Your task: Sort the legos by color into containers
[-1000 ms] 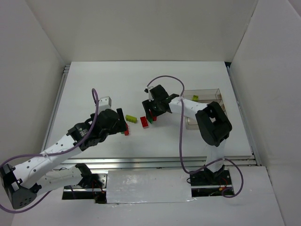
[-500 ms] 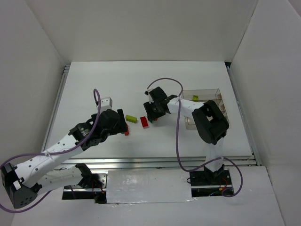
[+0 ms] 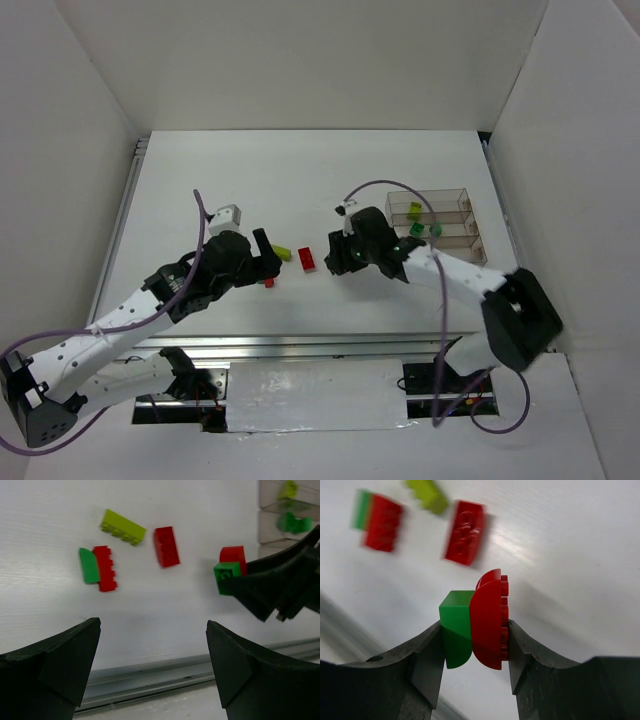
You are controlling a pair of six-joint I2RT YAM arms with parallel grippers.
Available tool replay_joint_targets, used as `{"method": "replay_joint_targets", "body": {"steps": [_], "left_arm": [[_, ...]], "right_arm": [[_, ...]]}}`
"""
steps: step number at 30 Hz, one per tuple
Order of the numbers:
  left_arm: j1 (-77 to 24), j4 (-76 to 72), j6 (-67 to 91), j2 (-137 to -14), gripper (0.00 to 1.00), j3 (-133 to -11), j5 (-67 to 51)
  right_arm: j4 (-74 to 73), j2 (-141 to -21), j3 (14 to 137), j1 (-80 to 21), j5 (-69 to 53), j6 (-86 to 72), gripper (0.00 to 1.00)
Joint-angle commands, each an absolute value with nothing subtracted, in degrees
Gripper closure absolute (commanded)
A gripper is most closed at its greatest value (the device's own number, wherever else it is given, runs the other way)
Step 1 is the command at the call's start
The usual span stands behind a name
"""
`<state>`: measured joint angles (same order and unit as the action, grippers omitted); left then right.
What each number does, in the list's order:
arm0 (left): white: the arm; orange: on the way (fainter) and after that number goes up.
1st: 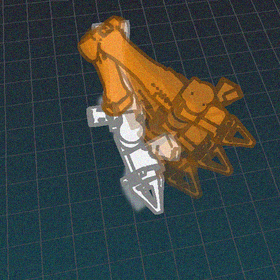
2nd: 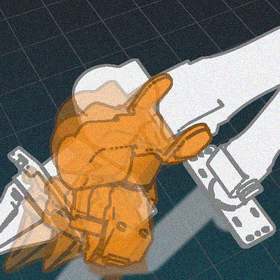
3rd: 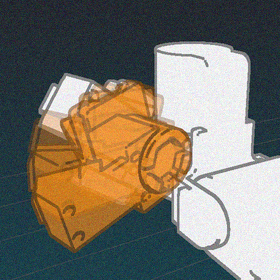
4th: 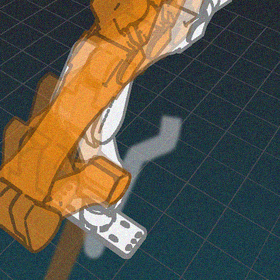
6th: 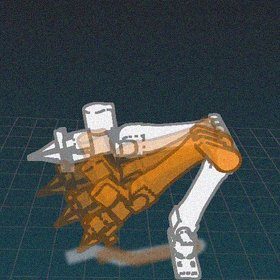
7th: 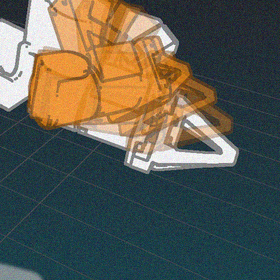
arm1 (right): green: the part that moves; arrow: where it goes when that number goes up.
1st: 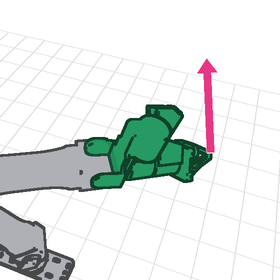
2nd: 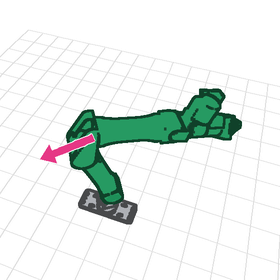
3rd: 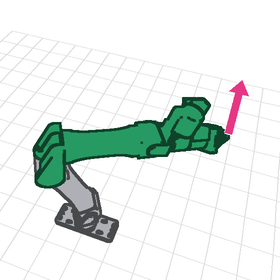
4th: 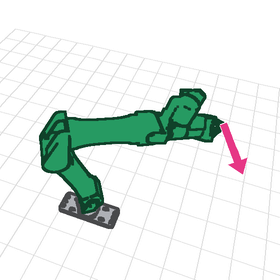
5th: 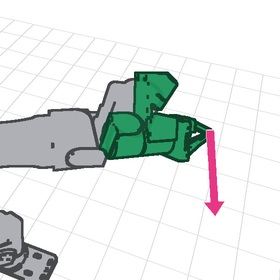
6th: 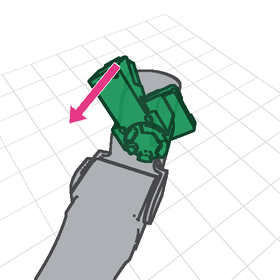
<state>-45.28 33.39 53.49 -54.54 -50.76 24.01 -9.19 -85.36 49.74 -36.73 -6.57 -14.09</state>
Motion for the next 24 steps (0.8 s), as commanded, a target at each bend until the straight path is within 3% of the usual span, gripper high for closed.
{"method": "replay_joint_targets", "body": {"steps": [1,5,9,14,21,24], "left_arm": [[-45.1,20.1,56.5,-50.6,0.00,-48.1,13.6],[-45.4,10.1,59.8,-53.0,0.00,-46.2,0.3],[-46.2,3.7,62.1,-56.2,0.01,-45.6,-6.0],[-47.6,-1.8,64.1,-58.9,0.03,-44.3,-8.6],[-48.6,-4.6,64.1,-60.1,0.20,-43.9,-9.5],[-48.5,-4.5,63.9,-60.9,0.21,-43.9,-9.1]], "right_arm": [[5.0,-69.9,39.9,-40.5,-13.8,-16.5,1.00],[4.5,-57.6,35.8,-43.2,-12.8,-18.3,1.00],[3.1,-53.4,35.5,-44.1,-13.0,-18.5,1.00],[3.2,-50.5,35.8,-44.5,-13.2,-19.2,1.00],[3.3,-52.3,38.1,-44.7,-14.4,-20.0,1.00],[3.9,-52.6,38.1,-45.0,-15.6,-20.0,0.99]]}}
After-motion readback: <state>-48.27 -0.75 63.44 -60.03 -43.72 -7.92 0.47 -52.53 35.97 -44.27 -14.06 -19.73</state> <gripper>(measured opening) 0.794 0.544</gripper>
